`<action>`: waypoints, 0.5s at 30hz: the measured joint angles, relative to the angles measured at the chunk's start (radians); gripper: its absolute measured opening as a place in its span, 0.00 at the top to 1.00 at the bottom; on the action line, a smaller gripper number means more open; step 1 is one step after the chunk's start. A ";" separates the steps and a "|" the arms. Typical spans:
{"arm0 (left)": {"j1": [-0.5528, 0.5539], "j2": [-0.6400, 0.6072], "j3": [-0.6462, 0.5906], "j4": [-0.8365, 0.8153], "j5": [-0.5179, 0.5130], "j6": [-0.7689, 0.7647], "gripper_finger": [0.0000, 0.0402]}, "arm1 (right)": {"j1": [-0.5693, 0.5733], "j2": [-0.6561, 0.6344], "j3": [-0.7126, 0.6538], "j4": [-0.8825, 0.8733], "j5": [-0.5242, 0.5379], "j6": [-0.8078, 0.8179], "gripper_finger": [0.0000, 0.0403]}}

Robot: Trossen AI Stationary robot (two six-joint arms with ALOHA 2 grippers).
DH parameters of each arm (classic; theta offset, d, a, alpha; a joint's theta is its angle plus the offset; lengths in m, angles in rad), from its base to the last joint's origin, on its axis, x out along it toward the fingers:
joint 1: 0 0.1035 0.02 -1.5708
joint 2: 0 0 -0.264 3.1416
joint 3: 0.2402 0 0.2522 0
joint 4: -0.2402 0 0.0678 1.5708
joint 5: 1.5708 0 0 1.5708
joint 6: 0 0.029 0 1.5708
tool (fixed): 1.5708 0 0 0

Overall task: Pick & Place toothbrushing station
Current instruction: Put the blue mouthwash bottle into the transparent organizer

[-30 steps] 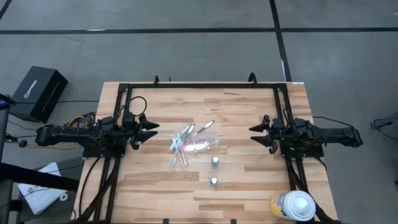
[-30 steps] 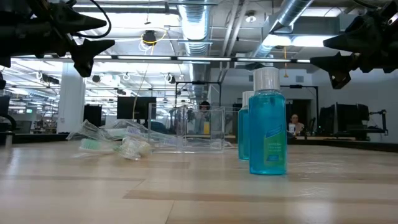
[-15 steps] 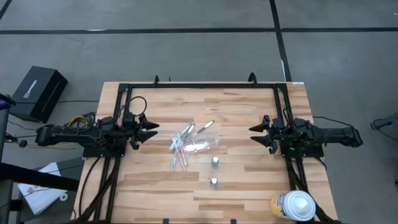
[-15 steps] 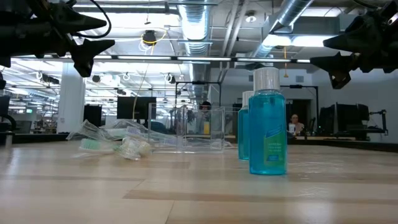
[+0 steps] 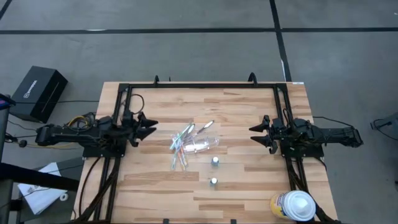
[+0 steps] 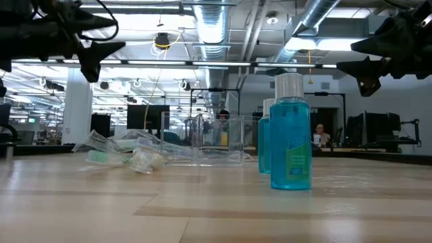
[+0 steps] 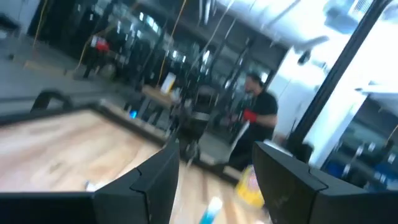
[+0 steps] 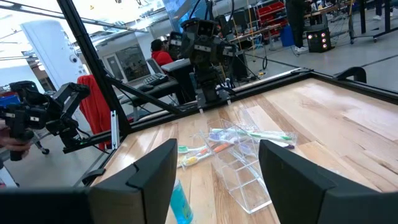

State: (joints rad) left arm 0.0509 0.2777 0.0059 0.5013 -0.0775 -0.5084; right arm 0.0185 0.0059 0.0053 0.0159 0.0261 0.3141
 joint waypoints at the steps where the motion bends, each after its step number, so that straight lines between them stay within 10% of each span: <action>1: 0.000 0.000 0.000 0.025 -0.011 -0.002 0.51 | 0.000 0.000 0.000 0.000 0.000 0.000 0.46; 15: 0.000 0.000 0.000 0.242 -0.212 -0.003 0.51 | -0.001 0.000 0.000 0.205 0.029 0.000 0.46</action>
State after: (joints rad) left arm 0.0509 0.2776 0.0062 0.7436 -0.2893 -0.5109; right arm 0.0177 0.0063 0.0051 0.2212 0.0553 0.3144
